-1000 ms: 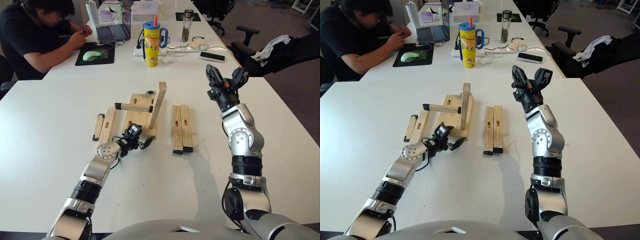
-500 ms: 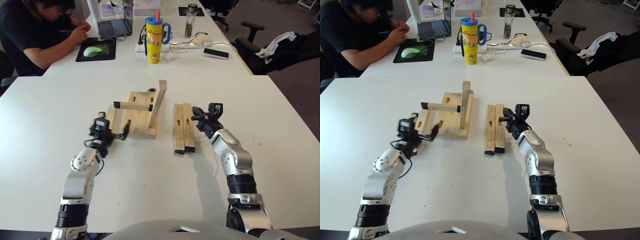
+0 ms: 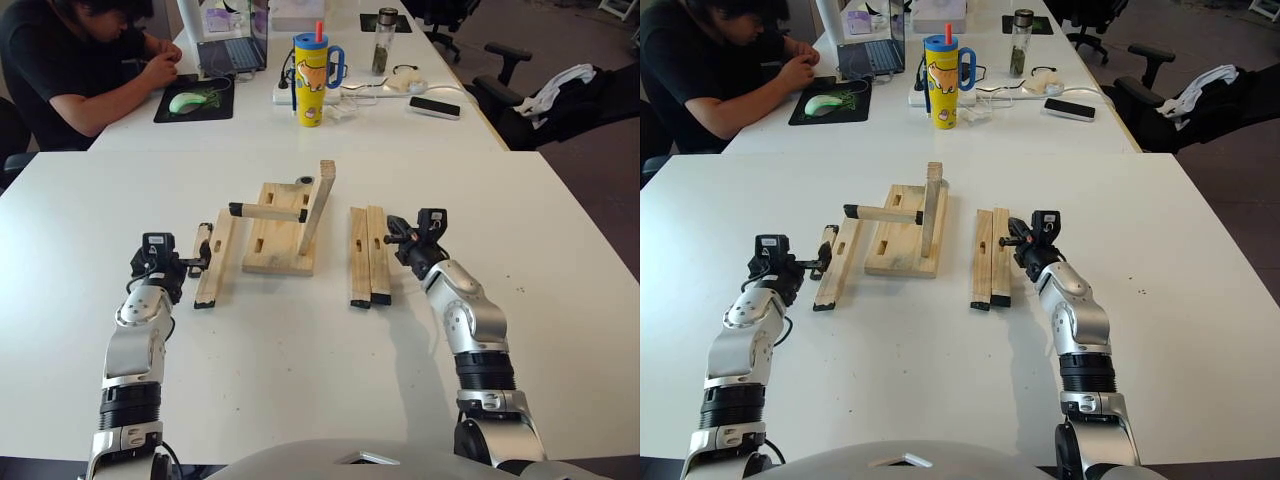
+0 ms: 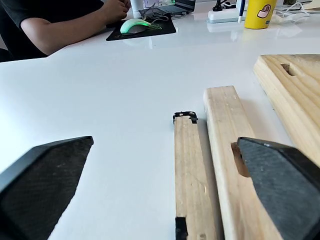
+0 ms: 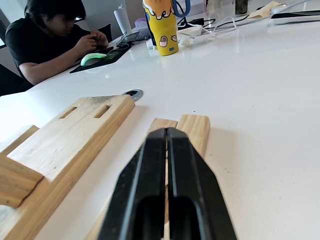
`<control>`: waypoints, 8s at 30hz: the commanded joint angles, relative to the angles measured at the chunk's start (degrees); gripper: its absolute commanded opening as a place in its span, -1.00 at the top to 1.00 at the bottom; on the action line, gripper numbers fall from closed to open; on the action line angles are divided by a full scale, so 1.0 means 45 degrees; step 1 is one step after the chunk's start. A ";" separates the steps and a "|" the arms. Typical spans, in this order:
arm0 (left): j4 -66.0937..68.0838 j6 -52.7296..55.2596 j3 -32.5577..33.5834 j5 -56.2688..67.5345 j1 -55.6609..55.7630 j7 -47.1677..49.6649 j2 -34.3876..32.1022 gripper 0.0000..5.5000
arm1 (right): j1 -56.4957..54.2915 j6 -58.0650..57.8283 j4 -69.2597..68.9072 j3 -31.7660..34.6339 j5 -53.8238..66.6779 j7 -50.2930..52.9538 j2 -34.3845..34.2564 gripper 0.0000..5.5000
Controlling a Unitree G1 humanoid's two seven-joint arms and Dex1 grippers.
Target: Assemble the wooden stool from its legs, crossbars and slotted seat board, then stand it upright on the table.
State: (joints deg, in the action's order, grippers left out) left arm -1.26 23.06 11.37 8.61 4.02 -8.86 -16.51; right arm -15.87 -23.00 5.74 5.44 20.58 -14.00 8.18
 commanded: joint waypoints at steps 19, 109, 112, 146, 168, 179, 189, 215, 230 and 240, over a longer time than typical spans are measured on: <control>-0.1532 -0.1136 -0.0228 -0.0027 -0.0165 0.1001 0.1446 -0.96 | 0.1243 -1.0773 -0.6891 0.0395 0.1886 0.4795 -0.3222 0.29; 0.0616 0.1172 -0.3242 -0.0205 0.0912 -0.2649 0.0436 -0.96 | -0.0934 -0.5387 0.0049 -0.2908 -0.2669 0.1064 -0.0676 -0.06; 0.0594 0.1048 -0.3066 -0.0141 0.0948 -0.2633 0.0384 -0.96 | -0.0808 -0.5360 -0.0155 -0.3206 -0.2837 0.0948 -0.0526 0.15; -0.1517 0.8756 0.2537 1.6298 0.7968 -0.5918 -0.2999 -0.96 | -0.2388 -0.8345 -0.7355 0.2197 1.4867 -0.2614 0.3616 0.25; -0.1402 0.9675 0.0973 1.7565 0.6874 -0.6341 -0.3917 -0.55 | -0.1007 -0.8195 -0.6938 0.0748 1.4758 -0.4845 0.5524 0.25; -0.1587 0.9972 0.0455 1.7028 0.6436 -0.7339 -0.4371 0.09 | -0.0404 -0.8077 -0.6739 0.0321 1.3481 -0.5930 0.5810 0.25; -0.1495 0.9704 0.0167 1.5077 0.6038 -0.8820 -0.5321 0.26 | 0.0123 -0.8056 -0.6185 0.0267 1.2392 -0.7077 0.6375 0.08; 0.2514 0.6646 0.0802 0.9621 0.4874 -1.3090 -0.8128 0.26 | -0.0536 -0.2528 0.0644 -0.2899 0.2553 -0.1065 -0.0970 -0.33; 0.1139 0.4275 0.0530 0.7790 0.4559 -1.1226 -0.6301 0.26 | -0.0199 -0.3897 -0.1307 -0.2967 0.1666 -0.2252 0.0273 -0.33; 0.0057 0.3352 -0.0494 0.6435 0.4206 -1.0641 -0.5684 0.26 | 0.0257 -0.3612 -0.1689 -0.3447 0.1047 -0.2096 -0.0409 -0.01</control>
State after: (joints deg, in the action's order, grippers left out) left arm -0.36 39.31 9.31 38.95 22.74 -57.23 -41.95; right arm -15.12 -39.86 -1.41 -9.53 27.21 -24.09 6.64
